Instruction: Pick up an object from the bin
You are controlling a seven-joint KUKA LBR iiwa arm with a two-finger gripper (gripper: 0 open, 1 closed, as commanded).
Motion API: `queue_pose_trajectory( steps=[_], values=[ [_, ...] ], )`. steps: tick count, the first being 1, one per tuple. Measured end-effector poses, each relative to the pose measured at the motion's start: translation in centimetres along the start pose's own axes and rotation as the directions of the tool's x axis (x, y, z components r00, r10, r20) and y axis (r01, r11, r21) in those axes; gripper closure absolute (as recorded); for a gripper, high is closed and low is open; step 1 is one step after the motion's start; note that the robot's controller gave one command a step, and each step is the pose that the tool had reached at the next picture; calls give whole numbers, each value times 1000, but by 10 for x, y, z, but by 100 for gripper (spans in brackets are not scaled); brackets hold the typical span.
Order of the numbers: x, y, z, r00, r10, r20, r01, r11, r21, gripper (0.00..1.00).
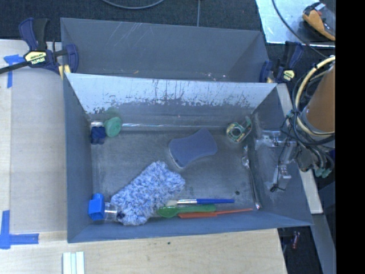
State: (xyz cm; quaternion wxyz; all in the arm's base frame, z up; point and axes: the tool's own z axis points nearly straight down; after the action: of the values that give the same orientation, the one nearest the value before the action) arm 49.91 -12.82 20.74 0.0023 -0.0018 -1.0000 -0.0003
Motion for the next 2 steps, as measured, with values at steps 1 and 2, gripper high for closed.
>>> queue_pose_trajectory(
  steps=[1,2],
  values=[
    [-2,1,-4,1000,-4,8,4,1000,2,0],
    [13,68,127,998,-64,13,64,998,3,0]
  ],
)
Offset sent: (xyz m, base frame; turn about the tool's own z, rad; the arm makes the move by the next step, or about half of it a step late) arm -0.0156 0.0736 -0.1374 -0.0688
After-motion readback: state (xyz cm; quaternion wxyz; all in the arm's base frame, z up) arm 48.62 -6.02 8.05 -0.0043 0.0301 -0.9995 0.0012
